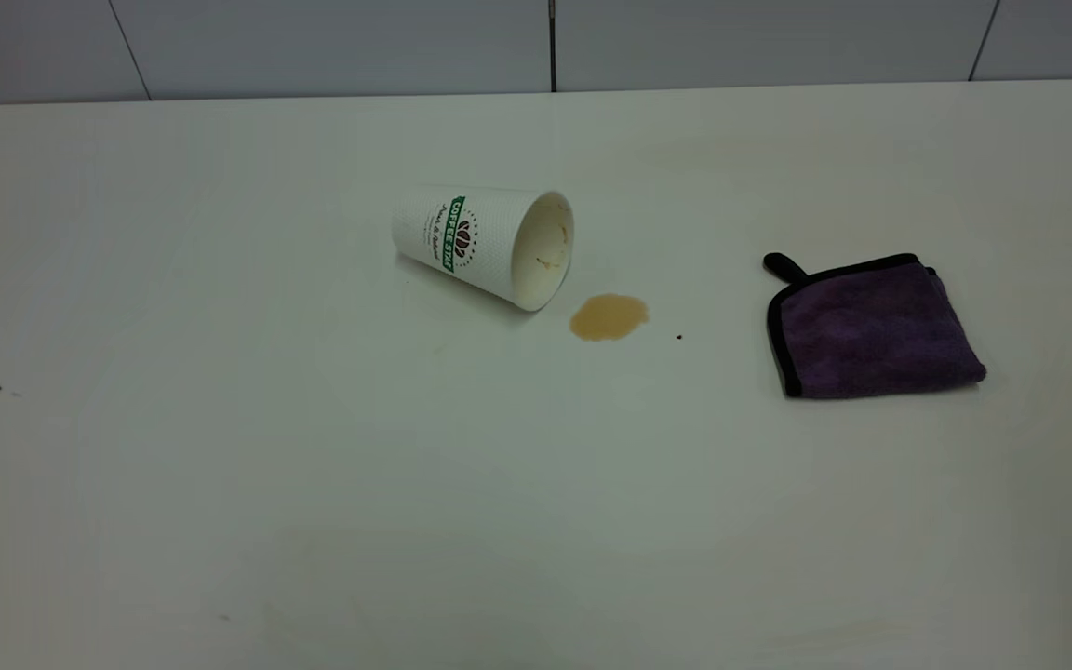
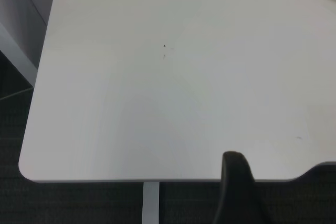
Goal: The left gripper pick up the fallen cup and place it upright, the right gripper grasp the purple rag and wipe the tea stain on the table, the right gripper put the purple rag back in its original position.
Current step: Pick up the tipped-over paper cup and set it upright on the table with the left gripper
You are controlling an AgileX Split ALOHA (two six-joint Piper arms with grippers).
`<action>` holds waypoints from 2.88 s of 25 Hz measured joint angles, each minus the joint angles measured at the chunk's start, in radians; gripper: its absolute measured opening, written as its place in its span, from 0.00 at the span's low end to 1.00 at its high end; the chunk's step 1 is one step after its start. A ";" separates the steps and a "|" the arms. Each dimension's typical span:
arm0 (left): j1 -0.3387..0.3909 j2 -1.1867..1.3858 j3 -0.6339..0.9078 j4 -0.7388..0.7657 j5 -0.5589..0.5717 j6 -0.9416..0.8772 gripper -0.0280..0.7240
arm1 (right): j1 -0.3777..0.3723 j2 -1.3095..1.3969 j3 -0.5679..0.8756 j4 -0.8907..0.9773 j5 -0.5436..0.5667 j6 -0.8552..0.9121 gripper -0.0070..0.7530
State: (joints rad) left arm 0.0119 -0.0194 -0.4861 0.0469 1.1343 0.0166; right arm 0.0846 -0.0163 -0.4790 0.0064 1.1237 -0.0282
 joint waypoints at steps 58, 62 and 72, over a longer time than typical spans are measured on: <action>-0.621 1.923 -0.785 0.189 -0.639 -0.154 0.69 | 0.000 0.000 0.000 0.000 0.000 0.000 0.66; -0.702 2.083 -0.975 0.319 -0.545 -0.254 0.69 | 0.000 0.000 0.000 0.000 0.000 0.000 0.66; -0.802 2.469 -1.424 0.605 -0.310 -0.452 0.69 | 0.000 0.000 0.000 0.000 0.000 0.000 0.66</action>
State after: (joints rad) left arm -0.7904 2.4492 -1.9096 0.6517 0.8238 -0.4359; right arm 0.0846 -0.0163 -0.4790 0.0064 1.1237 -0.0282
